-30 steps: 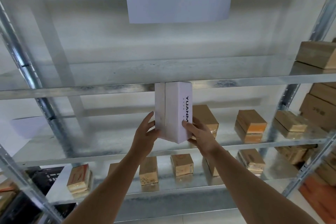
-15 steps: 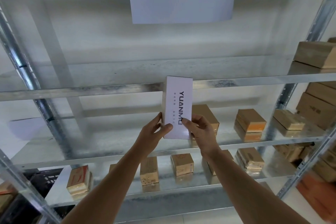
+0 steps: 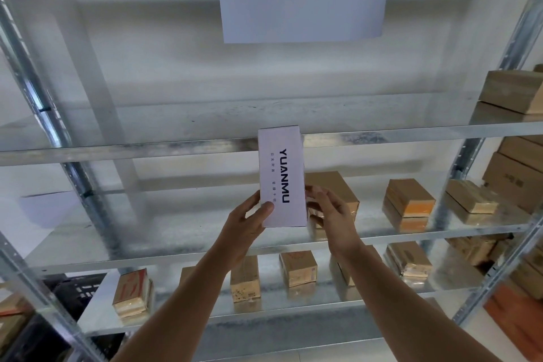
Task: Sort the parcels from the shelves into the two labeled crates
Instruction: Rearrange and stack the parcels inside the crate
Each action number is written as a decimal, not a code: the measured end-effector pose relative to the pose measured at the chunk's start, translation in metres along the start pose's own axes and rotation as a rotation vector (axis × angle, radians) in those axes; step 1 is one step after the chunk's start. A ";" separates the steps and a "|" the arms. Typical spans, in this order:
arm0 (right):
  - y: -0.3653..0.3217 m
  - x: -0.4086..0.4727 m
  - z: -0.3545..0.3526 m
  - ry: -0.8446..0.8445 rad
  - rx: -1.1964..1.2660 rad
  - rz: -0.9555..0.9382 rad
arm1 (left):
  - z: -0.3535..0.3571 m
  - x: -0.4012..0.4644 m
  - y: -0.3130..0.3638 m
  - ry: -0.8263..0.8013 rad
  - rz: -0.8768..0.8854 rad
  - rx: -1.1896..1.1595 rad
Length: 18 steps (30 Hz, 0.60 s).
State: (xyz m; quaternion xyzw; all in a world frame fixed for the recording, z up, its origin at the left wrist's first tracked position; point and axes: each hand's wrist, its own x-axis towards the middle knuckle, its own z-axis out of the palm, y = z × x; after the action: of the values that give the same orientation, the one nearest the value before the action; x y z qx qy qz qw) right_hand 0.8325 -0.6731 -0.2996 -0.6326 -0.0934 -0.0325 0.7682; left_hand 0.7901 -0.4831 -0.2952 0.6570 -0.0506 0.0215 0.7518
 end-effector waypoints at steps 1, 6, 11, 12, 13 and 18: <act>0.000 0.001 -0.001 0.005 0.013 0.002 | -0.001 -0.001 0.001 -0.006 -0.028 -0.073; 0.002 0.004 -0.009 -0.074 0.099 0.154 | -0.002 0.001 0.000 -0.021 -0.019 -0.215; -0.007 0.000 -0.005 -0.047 0.126 0.050 | 0.008 0.014 0.000 0.171 0.239 0.189; -0.007 0.000 -0.005 -0.037 0.115 0.022 | 0.009 0.017 0.001 0.211 0.276 0.288; -0.008 -0.001 -0.005 -0.027 0.102 -0.004 | 0.011 0.018 0.004 0.237 0.292 0.357; -0.009 -0.001 -0.010 -0.020 0.000 -0.139 | 0.022 0.022 0.011 0.140 0.205 0.314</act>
State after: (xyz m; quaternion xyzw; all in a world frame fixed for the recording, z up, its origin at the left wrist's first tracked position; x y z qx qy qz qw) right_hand 0.8307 -0.6850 -0.2928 -0.6249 -0.1448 -0.0792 0.7631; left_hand 0.8099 -0.5037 -0.2797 0.7546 -0.0609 0.1513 0.6356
